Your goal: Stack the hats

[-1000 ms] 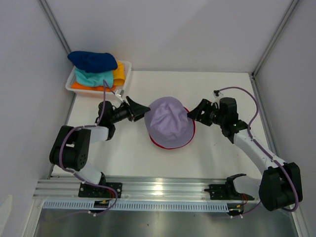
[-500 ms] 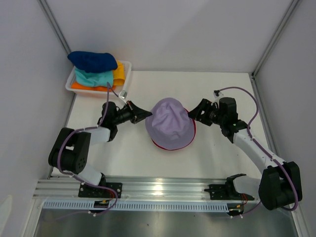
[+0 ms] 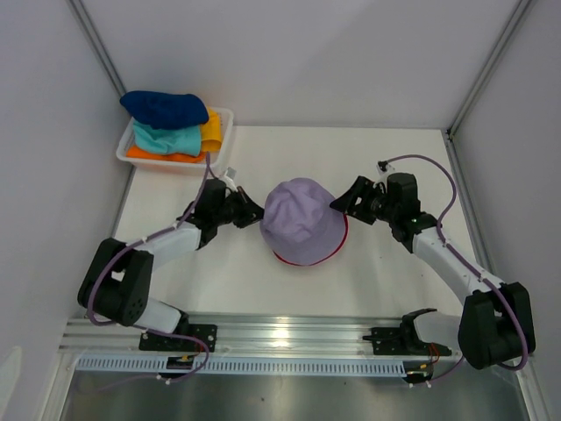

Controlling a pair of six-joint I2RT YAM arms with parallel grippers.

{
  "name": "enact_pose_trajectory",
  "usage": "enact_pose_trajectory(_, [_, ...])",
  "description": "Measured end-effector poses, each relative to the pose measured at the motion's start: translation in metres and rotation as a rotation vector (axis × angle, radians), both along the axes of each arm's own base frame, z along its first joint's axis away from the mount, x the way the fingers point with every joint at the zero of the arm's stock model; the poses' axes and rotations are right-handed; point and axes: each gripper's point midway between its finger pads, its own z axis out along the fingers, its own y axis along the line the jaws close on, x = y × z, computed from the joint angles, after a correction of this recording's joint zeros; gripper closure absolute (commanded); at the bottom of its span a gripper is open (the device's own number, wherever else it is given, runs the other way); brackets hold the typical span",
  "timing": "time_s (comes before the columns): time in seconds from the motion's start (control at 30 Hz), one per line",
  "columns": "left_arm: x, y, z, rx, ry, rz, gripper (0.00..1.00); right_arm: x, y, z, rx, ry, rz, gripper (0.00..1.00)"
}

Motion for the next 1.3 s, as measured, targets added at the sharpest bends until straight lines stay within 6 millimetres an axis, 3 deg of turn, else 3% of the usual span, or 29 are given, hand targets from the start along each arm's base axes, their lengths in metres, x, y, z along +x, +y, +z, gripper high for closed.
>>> enact_pose_trajectory(0.17, [-0.003, -0.018, -0.013, 0.096, 0.023, -0.019, 0.99, 0.000, 0.001, 0.001, 0.003, -0.004, 0.003, 0.36])
enact_pose_trajectory(0.3, [-0.003, -0.010, -0.028, 0.149, 0.070, 0.018, 0.99, 0.002, 0.002, 0.003, 0.009, -0.017, 0.005, 0.41])
enact_pose_trajectory(0.5, [-0.003, -0.005, -0.030, 0.176, 0.077, 0.043, 0.98, -0.001, 0.002, -0.005, 0.011, -0.003, 0.007, 0.42])
enact_pose_trajectory(0.57, [-0.004, -0.004, -0.028, 0.183, 0.072, 0.043, 0.91, -0.002, 0.002, -0.008, 0.011, 0.005, 0.006, 0.43])
enact_pose_trajectory(0.6, [-0.005, -0.003, -0.028, 0.188, 0.069, 0.042, 0.78, -0.002, 0.002, -0.009, 0.010, 0.007, 0.006, 0.43])
enact_pose_trajectory(0.67, [-0.008, 0.000, -0.027, 0.209, 0.066, 0.036, 0.64, -0.004, 0.002, -0.012, 0.009, 0.014, 0.008, 0.45])
enact_pose_trajectory(0.7, [-0.010, 0.002, -0.028, 0.220, 0.067, 0.035, 0.56, -0.005, 0.003, -0.013, 0.008, 0.016, 0.010, 0.48])
enact_pose_trajectory(0.8, [-0.016, 0.007, -0.030, 0.256, 0.076, 0.033, 0.43, -0.005, 0.004, -0.016, 0.009, 0.018, 0.012, 0.59])
enact_pose_trajectory(1.07, [-0.018, 0.023, -0.013, 0.336, 0.040, 0.053, 0.41, -0.009, 0.011, -0.032, -0.001, 0.038, 0.036, 0.88])
enact_pose_trajectory(1.3, [-0.010, 0.034, 0.008, 0.402, -0.008, 0.079, 0.33, -0.016, 0.015, -0.058, -0.038, 0.088, 0.054, 0.90])
